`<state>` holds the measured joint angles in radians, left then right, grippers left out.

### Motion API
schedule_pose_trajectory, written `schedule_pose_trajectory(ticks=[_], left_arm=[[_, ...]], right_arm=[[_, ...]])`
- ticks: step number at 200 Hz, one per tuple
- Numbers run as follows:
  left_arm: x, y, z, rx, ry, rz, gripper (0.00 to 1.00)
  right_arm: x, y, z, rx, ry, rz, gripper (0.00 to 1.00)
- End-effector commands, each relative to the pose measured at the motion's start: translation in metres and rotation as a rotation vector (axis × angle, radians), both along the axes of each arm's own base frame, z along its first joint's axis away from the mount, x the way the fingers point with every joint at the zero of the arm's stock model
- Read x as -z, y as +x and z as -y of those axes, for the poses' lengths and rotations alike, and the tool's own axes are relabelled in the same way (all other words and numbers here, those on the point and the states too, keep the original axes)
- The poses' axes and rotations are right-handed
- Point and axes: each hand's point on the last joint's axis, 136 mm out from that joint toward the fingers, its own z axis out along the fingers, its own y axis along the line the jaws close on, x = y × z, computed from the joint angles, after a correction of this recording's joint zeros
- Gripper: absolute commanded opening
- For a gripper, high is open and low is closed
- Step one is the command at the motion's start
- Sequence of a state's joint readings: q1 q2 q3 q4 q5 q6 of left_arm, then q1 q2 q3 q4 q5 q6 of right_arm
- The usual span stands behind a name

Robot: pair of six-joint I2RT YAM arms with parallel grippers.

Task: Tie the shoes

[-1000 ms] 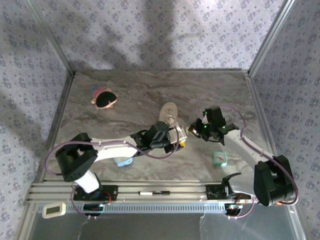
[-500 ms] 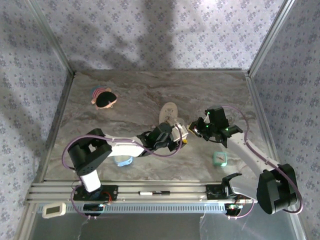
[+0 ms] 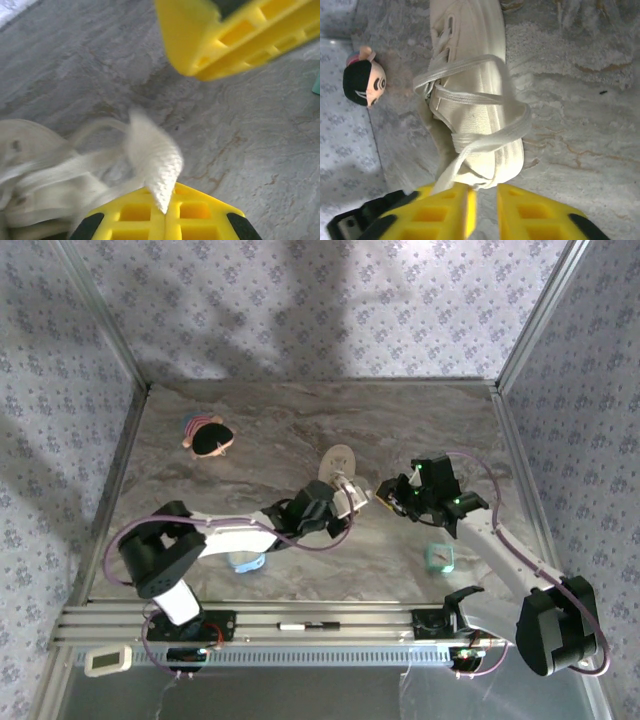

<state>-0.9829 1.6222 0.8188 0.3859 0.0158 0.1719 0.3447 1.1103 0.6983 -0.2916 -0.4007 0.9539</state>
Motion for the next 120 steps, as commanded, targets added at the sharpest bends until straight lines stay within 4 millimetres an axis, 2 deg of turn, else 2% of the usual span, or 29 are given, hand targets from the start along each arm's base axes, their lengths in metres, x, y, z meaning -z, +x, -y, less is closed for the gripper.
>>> schedule_pose_trajectory(ticks=[1, 28, 57, 75, 101, 120], left_arm=[[-0.008, -0.003, -0.015, 0.106, 0.045, 0.008, 0.0], [-0.003, -0.001, -0.023, 0.201, 0.079, 0.053, 0.0], [-0.008, 0.001, -0.019, 0.298, 0.069, 0.043, 0.0], [-0.011, 0.001, -0.013, 0.356, 0.08, 0.081, 0.0], [-0.009, -0.004, -0.01, 0.476, 0.136, 0.165, 0.0], [-0.011, 0.0, -0.009, 0.502, 0.163, 0.202, 0.0]], right_arm=[[0.005, -0.009, 0.008, -0.044, -0.057, -0.009, 0.42], [-0.005, -0.009, 0.027, -0.054, -0.092, 0.012, 0.57], [-0.004, 0.014, 0.047, 0.003, -0.064, 0.046, 0.58], [0.007, 0.033, 0.042, -0.005, -0.042, 0.038, 0.59], [0.027, 0.054, 0.025, -0.046, -0.015, 0.006, 0.61], [0.041, 0.067, 0.014, -0.07, -0.008, -0.004, 0.61]])
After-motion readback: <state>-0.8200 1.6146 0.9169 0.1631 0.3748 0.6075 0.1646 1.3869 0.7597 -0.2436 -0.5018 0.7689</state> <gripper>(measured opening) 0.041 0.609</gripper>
